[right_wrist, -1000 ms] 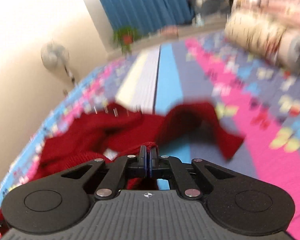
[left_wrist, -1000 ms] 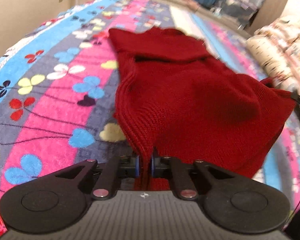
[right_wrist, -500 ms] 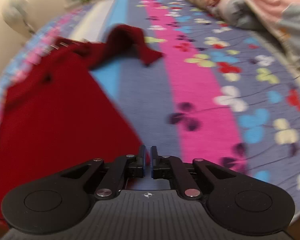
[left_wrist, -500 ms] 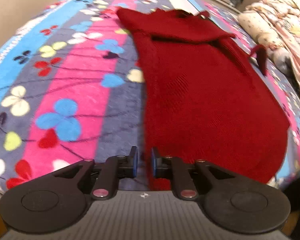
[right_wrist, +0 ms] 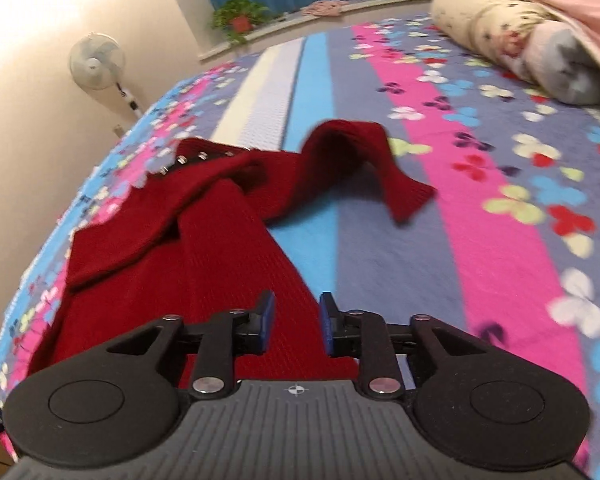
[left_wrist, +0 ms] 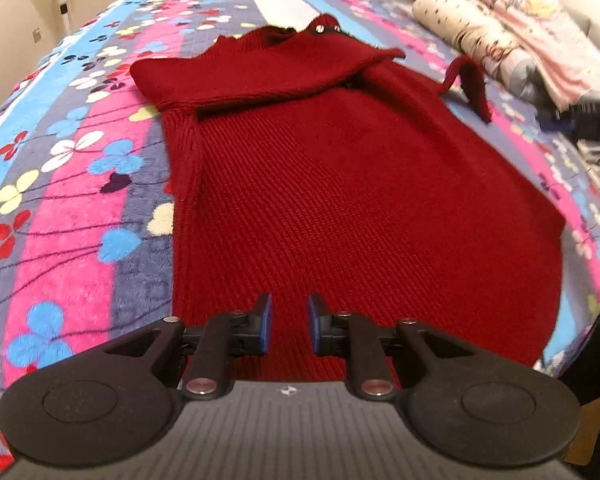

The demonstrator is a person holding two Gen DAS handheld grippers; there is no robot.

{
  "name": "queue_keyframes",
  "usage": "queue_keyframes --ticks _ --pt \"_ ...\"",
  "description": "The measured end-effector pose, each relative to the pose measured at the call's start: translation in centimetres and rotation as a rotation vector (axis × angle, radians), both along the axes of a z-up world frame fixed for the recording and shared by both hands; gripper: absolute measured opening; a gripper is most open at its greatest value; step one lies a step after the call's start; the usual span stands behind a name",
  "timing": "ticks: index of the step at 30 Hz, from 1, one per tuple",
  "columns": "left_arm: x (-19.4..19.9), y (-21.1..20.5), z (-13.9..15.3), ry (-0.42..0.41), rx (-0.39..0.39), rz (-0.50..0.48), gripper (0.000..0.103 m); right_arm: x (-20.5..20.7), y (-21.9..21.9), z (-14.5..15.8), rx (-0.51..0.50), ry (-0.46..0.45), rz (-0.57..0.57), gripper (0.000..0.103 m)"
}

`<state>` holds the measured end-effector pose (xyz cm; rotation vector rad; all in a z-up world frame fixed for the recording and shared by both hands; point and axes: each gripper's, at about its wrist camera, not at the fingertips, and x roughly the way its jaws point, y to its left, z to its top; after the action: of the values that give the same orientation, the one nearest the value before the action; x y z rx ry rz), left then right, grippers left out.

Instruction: Fold small clothes

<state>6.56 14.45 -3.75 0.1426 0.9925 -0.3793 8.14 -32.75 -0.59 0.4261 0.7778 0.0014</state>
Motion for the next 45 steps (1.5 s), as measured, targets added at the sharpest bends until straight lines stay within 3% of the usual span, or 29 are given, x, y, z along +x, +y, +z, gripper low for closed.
queue_keyframes --ticks 3,10,19,20,23,26,28,30,32,33,36,37,38,40,42,45 --pt "0.8 -0.4 -1.0 0.034 0.043 0.012 0.029 2.3 0.7 -0.4 0.019 -0.031 -0.047 0.056" --pt "1.7 -1.0 -3.4 0.095 0.127 -0.036 0.037 9.3 0.0 -5.0 0.059 -0.094 -0.143 0.057" --pt "3.9 -1.2 -4.6 0.115 0.091 -0.022 0.043 18.1 -1.7 -7.6 0.019 -0.103 -0.161 0.057" --pt "4.1 -1.5 -4.7 0.110 0.098 -0.026 0.043 18.8 -2.3 -7.9 0.009 -0.091 -0.182 0.055" --pt "4.3 -1.6 -4.9 0.109 0.089 -0.025 0.044 20.2 -5.1 -7.8 0.044 -0.087 -0.218 0.018" --pt "4.4 -1.3 -4.9 0.111 0.073 -0.021 0.044 19.9 -9.2 -5.7 -0.002 -0.181 -0.317 0.015" --pt "4.3 -1.3 -4.9 0.106 0.076 -0.023 0.044 18.7 -13.1 -4.0 -0.060 -0.304 -0.402 0.015" --pt "4.2 -1.4 -4.9 0.099 0.081 -0.028 0.044 17.5 -16.9 -3.9 -0.072 -0.369 -0.469 0.015" --pt "4.1 -1.3 -4.9 0.097 0.077 -0.030 0.044 17.4 -19.7 -5.7 -0.078 -0.317 -0.476 0.018" --pt "4.0 -1.2 -4.9 0.098 0.076 -0.030 0.044 17.6 -20.6 -7.3 -0.071 -0.256 -0.481 0.024" --pt "4.1 -1.0 -4.9 0.099 0.075 -0.029 0.044 17.4 -22.5 -12.6 -0.034 -0.057 -0.559 0.024" --pt "4.0 -1.0 -4.9 0.097 0.076 -0.030 0.044 16.8 -23.1 -14.0 -0.016 -0.027 -0.605 0.021" --pt "4.0 -1.0 -4.9 0.096 0.077 -0.031 0.044 15.8 -24.0 -14.8 0.029 -0.066 -0.625 0.018" --pt "4.0 -0.9 -4.8 0.092 0.076 -0.036 0.045 15.0 -24.9 -14.8 0.035 -0.094 -0.675 0.018" --pt "4.0 -1.0 -4.8 0.091 0.073 -0.039 0.045 14.4 -25.0 -13.7 -0.112 -0.062 -0.817 0.027" --pt "3.9 -1.2 -4.8 0.092 0.078 -0.042 0.045 12.1 -26.4 -13.4 -0.138 0.009 -1.057 0.027"
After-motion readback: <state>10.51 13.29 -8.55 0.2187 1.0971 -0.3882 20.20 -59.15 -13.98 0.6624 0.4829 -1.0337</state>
